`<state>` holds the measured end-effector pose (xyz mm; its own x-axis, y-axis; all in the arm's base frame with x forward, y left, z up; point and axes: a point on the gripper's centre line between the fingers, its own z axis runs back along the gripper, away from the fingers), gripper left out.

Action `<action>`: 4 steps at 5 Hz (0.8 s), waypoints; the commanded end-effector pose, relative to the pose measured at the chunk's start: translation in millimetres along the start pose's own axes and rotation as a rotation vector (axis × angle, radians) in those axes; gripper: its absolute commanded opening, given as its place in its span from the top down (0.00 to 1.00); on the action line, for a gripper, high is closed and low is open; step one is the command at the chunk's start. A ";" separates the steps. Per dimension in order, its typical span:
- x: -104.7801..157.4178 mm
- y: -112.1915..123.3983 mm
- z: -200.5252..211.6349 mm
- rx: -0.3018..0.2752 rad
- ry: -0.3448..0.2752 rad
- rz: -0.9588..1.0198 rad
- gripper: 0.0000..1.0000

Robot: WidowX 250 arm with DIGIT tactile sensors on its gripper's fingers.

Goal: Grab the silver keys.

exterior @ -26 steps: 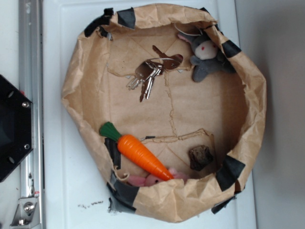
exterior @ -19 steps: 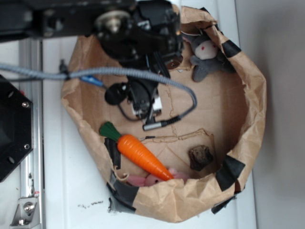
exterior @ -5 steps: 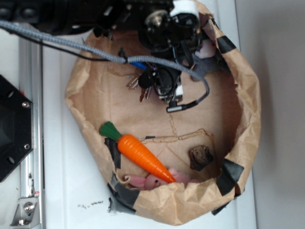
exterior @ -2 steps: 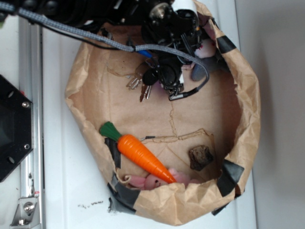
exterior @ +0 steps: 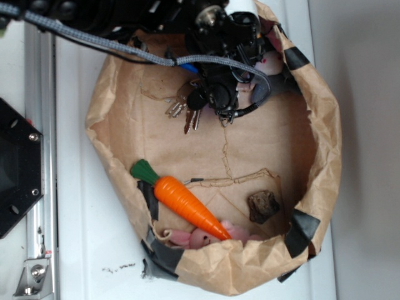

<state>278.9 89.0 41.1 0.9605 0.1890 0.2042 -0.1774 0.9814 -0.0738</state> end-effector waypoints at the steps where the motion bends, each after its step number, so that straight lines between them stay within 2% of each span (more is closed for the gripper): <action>1: 12.2 -1.7 14.7 0.004 -0.048 -0.022 1.00; 2: 12.1 -2.4 17.3 0.007 -0.058 -0.024 1.00; 3: 11.9 -13.4 45.0 -0.011 -0.121 -0.020 1.00; 4: 0.0 -57.7 96.1 -0.197 -0.279 -0.101 1.00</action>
<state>267.4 32.6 127.9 0.8922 0.1205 0.4353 -0.0196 0.9732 -0.2292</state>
